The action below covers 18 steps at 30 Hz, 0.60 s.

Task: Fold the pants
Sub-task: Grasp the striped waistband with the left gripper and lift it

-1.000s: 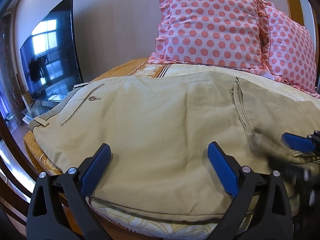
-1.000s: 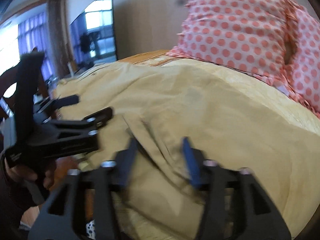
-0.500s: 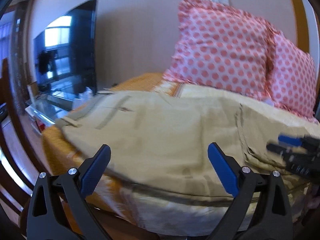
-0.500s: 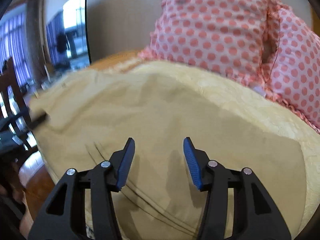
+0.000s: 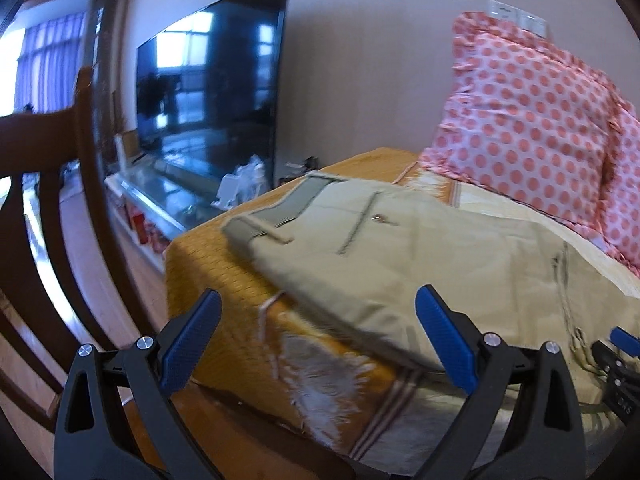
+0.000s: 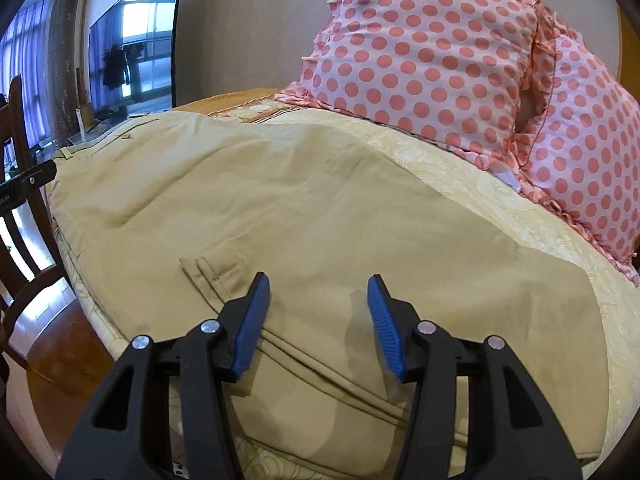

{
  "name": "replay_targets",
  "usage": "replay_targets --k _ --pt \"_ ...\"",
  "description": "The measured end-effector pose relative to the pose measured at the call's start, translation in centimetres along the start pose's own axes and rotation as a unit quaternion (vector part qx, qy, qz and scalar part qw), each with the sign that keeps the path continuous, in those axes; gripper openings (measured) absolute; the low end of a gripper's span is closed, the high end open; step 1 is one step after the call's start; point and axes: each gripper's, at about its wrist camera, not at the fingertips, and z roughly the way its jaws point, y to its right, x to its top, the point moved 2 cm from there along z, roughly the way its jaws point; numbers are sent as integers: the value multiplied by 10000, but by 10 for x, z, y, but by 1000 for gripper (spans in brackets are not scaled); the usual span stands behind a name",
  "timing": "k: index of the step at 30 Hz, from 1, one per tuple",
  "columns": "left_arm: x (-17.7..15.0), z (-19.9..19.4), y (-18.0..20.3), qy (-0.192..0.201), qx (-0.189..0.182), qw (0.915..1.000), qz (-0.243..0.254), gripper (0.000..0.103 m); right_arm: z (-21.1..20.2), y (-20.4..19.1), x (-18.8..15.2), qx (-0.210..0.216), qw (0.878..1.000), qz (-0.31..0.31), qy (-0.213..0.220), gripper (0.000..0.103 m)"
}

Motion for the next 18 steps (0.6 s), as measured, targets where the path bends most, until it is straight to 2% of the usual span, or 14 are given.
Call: replay_targets --k 3,6,11,18 --pt "-1 5 -20 -149 -55 9993 -335 99 -2 0 -2 -108 9999 -4 81 56" --pt "-1 14 -42 -350 -262 9958 -810 99 -3 1 -3 -177 9997 -12 172 60" --pt "2 32 -72 -623 -678 9837 -1545 99 -1 7 -5 -96 9996 130 216 66" --pt "3 57 -83 -1008 -1075 9680 -2030 99 1 10 -5 -59 9995 182 248 69"
